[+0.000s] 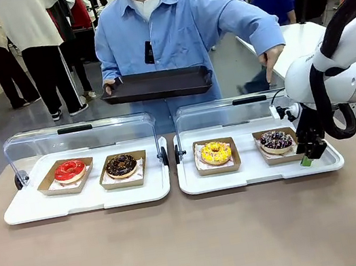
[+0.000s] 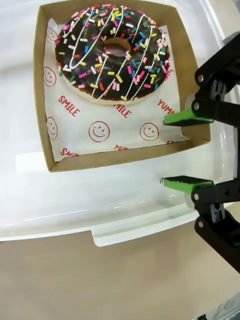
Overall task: Provide the desired donut to the person.
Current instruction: Pick up and lift the Paper togo box containing the Donut pointed at by the person.
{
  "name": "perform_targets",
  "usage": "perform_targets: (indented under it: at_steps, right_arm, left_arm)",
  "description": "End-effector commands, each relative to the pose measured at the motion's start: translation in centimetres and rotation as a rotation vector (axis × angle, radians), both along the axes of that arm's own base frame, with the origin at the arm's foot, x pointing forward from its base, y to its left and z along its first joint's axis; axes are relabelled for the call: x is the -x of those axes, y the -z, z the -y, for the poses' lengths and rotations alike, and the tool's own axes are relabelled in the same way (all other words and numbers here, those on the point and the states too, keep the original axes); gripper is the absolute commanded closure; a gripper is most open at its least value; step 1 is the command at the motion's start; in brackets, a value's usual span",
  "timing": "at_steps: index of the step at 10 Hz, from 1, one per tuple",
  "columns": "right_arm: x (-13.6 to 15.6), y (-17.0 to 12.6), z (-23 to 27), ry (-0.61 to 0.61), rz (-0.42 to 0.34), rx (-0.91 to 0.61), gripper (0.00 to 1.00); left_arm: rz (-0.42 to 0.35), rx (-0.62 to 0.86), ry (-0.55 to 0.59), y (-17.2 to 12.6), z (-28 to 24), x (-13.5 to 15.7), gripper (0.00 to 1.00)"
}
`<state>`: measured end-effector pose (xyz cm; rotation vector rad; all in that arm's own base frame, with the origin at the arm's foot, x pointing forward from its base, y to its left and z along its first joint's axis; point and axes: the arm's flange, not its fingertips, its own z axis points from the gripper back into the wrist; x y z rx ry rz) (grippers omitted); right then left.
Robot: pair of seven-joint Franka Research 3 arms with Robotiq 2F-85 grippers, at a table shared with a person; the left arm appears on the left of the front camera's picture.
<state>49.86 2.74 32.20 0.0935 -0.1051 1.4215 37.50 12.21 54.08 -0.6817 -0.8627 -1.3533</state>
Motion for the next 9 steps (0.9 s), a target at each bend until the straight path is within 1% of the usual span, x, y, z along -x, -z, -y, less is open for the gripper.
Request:
perform_targets:
  at_steps: [1, 2, 3, 6, 8, 9]
  right_arm:
    - [-0.5, 0.2, 0.4, -0.009, 0.023, -0.032, 0.86]
    - [-0.4, 0.2, 0.4, -0.011, 0.025, -0.033, 0.96]
    - [-0.4, 0.1, 0.3, -0.014, 0.027, -0.032, 1.0]
    - [0.7, -0.9, -0.5, -0.062, 0.038, -0.026, 1.0]
    - [1.7, -2.0, -1.4, -0.088, 0.045, -0.011, 1.0]
    - [2.6, -3.0, -2.2, -0.079, 0.049, 0.002, 1.0]
  left_arm:
    - [0.02, 0.023, 0.007, -0.1, -0.1, -0.1, 0.0]
    - [0.02, 0.023, 0.007, -0.1, -0.1, -0.1, 0.0]
    - [0.02, 0.023, 0.007, -0.1, -0.1, -0.1, 0.0]
    - [0.02, 0.023, 0.007, -0.1, -0.1, -0.1, 0.0]
    - [0.02, 0.023, 0.007, -0.1, -0.1, -0.1, 0.0]
    - [0.02, 0.023, 0.007, -0.1, -0.1, -0.1, 0.0]
